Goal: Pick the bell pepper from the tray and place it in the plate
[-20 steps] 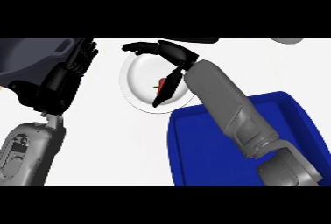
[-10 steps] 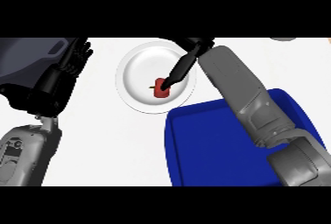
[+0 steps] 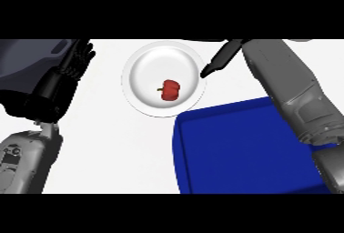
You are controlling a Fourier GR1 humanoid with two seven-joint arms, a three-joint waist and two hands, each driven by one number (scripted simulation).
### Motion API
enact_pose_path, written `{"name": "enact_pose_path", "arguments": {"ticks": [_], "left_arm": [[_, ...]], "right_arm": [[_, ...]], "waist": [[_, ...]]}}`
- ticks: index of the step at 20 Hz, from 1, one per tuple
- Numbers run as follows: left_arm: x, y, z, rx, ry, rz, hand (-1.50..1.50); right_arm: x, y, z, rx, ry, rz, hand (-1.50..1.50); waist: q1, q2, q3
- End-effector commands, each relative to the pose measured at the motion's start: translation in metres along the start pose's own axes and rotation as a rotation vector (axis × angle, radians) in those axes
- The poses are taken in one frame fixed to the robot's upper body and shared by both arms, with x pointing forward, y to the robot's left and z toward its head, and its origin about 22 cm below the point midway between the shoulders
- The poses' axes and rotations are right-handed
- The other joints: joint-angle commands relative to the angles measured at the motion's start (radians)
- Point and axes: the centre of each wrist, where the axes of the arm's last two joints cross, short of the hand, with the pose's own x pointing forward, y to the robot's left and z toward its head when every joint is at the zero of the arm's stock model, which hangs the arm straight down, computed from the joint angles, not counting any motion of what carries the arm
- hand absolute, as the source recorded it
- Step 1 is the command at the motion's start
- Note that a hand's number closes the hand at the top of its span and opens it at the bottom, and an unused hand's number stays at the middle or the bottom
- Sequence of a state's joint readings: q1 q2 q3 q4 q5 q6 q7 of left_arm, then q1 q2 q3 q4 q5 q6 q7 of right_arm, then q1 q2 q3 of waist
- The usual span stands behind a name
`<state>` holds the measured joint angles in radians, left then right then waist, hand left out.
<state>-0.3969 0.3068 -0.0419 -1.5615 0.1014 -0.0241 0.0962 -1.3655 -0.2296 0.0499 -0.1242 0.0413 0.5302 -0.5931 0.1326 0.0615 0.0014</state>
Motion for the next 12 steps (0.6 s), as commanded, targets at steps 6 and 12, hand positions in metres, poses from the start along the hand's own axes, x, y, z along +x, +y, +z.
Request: {"name": "enact_pose_path", "arguments": {"ticks": [6, 12], "left_arm": [[0.004, -0.004, 0.000, -0.019, -0.020, 0.007, 0.00], [0.004, -0.004, 0.002, -0.020, -0.029, -0.005, 0.00]], "right_arm": [[0.013, -0.051, 0.042, -0.003, -0.038, 0.027, -1.50], [0.008, -0.052, 0.049, -0.050, -0.058, 0.084, -1.50]], "waist": [[0.024, 0.016, 0.003], [0.037, 0.018, 0.004]]}}
